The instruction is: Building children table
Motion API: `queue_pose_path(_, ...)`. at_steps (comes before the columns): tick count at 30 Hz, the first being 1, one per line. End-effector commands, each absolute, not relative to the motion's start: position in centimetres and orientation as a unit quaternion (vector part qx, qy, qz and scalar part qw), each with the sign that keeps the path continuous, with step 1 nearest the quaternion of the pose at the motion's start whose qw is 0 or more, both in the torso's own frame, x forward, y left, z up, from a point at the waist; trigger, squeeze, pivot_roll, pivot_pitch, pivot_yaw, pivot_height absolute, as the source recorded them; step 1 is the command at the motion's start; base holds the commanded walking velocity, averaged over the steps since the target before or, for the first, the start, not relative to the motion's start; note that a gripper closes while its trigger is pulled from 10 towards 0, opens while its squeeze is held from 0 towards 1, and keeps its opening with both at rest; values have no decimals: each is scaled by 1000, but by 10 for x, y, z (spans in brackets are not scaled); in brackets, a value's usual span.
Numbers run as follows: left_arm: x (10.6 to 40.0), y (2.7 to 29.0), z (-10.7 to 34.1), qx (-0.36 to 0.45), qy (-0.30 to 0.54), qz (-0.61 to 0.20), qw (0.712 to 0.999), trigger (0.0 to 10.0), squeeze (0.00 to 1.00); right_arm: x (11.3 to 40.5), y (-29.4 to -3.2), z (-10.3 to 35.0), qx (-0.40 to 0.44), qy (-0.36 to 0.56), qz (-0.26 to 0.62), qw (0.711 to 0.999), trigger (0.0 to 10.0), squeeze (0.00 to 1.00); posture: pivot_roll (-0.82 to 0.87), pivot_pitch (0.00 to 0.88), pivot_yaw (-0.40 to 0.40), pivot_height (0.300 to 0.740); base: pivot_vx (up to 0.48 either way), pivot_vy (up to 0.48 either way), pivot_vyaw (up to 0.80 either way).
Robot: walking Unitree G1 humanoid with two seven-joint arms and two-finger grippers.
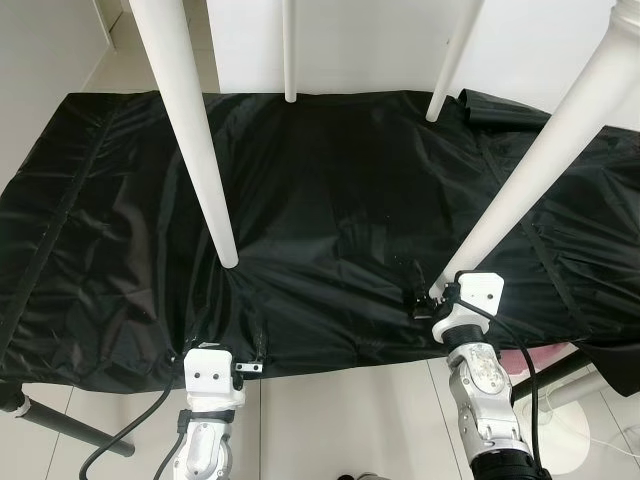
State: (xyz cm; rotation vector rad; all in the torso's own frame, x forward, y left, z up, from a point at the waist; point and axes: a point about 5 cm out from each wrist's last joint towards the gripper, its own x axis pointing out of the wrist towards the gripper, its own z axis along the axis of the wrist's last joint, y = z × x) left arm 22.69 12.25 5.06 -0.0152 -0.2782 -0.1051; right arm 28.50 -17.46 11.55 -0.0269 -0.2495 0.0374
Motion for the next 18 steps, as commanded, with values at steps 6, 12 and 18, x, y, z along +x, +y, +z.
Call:
queue_pose_path(6, 352, 74, 263, 32, -203, -255, 945, 10000, 0, 282, -176, 115, -16, -125, 11, 992, 10000, 0, 59, 118, -27, 740, 0, 0, 0)
queue_pose_path(12, 340, 77, 281, 25, -226, -232, 946, 10000, 0, 278, -171, 111, -21, -115, 11, 993, 10000, 0, 58, 125, -26, 740, 0, 0, 0)
queue_pose_path(18, 334, 80, 291, 20, -242, -225, 944, 10000, 0, 279, -171, 114, -16, -119, 13, 993, 10000, 0, 55, 126, -23, 740, 0, 0, 0)
